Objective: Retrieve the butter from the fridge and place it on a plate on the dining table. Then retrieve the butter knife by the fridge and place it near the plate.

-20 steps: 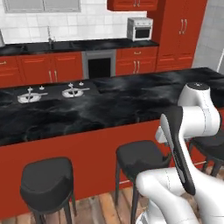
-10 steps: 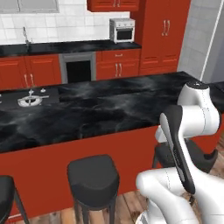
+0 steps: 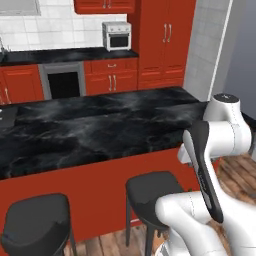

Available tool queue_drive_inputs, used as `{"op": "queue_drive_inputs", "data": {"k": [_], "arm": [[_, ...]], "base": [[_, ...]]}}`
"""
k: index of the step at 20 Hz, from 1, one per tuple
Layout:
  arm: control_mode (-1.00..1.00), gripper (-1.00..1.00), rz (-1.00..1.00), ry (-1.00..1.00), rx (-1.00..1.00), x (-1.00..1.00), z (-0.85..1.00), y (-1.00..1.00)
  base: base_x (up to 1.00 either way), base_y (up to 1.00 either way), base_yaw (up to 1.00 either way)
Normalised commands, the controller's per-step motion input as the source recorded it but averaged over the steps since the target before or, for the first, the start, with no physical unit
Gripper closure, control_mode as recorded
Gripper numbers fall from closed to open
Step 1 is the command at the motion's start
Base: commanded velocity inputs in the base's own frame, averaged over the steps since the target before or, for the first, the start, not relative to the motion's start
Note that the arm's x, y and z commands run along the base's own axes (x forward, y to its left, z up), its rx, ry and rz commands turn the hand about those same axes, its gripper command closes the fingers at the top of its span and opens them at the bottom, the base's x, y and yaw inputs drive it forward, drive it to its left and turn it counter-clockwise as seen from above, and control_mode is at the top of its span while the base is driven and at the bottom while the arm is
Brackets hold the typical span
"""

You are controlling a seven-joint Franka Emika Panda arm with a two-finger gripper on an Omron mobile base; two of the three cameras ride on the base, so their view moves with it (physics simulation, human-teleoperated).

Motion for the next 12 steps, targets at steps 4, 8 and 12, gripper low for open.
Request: {"op": "queue_drive_inputs", "data": {"k": [4,8,12], "arm": [[1.00,-1.00,0.00,0.00,0.00,0.00,0.00,0.00],[1.00,-1.00,0.00,0.00,0.00,0.00,0.00,0.00],[1.00,-1.00,0.00,0.00,0.00,0.00,0.00,0.00]], "base": [[0.59,-1.00,0.00],[0.63,-1.00,0.00],[0.57,-1.00,0.00]]}}
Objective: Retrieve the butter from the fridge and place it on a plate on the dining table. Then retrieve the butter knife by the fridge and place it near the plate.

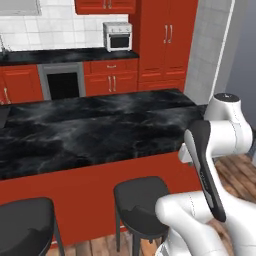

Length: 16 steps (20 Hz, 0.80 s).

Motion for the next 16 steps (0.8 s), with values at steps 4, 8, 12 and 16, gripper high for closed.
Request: {"op": "queue_drive_inputs", "data": {"k": [4,8,12,16], "arm": [[1.00,-1.00,0.00,0.00,0.00,0.00,0.00,0.00],[1.00,-1.00,0.00,0.00,0.00,0.00,0.00,0.00],[1.00,-1.00,0.00,0.00,0.00,0.00,0.00,0.00],[1.00,-1.00,0.00,0.00,0.00,0.00,0.00,0.00]], "base": [[-0.20,-1.00,-0.10],[-0.36,-1.00,-0.12],[0.08,-0.79,-0.07],[0.42,-0.04,-0.01]]}}
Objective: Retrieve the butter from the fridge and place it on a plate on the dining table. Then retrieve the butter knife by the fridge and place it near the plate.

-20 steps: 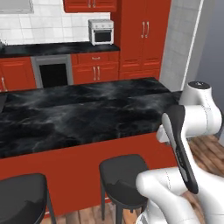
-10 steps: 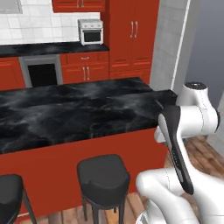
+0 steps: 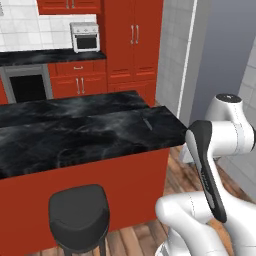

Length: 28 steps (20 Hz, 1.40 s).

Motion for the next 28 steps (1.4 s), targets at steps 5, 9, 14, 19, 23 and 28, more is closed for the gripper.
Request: {"op": "queue_drive_inputs", "data": {"k": [5,9,14,19,23,28], "arm": [[1.00,-1.00,0.00,0.00,0.00,0.00,0.00,0.00],[1.00,-1.00,0.00,0.00,0.00,0.00,0.00,0.00],[1.00,-1.00,0.00,0.00,0.00,0.00,0.00,0.00],[1.00,-1.00,0.00,0.00,0.00,0.00,0.00,0.00],[1.00,-1.00,0.00,0.00,0.00,0.00,0.00,0.00],[-1.00,-1.00,0.02,-0.09,0.00,0.00,0.17,-0.02]], "base": [[0.54,0.01,0.00],[0.62,0.00,0.01],[0.65,0.00,0.05],[0.12,0.00,0.00],[0.00,0.00,0.00],[0.00,0.00,0.00]]}}
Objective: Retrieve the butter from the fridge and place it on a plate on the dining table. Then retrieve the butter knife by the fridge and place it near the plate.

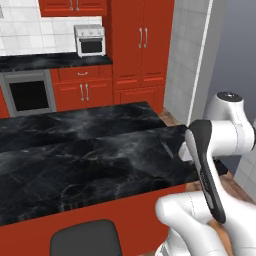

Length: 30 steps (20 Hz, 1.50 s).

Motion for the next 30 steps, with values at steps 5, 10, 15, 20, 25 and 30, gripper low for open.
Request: {"op": "queue_drive_inputs", "data": {"k": [5,10,15,20,25,30], "arm": [[-1.00,-1.00,0.16,-0.18,-0.03,0.61,0.40,0.00],[-1.00,-1.00,0.05,-0.09,-0.03,0.98,0.02,0.13],[-1.00,-1.00,0.00,-0.05,-0.03,1.00,0.00,0.11],[-1.00,-1.00,0.00,0.00,0.00,0.61,-0.17,0.00],[-1.00,-1.00,-0.05,0.01,0.00,0.16,-0.30,0.02],[-1.00,-1.00,-0.06,0.01,0.00,0.21,-0.24,0.01]], "base": [[0.00,0.00,0.00],[0.00,0.00,0.00],[0.00,0.00,0.00],[0.00,0.00,0.00],[0.00,0.00,0.00],[0.00,0.00,0.00]]}}
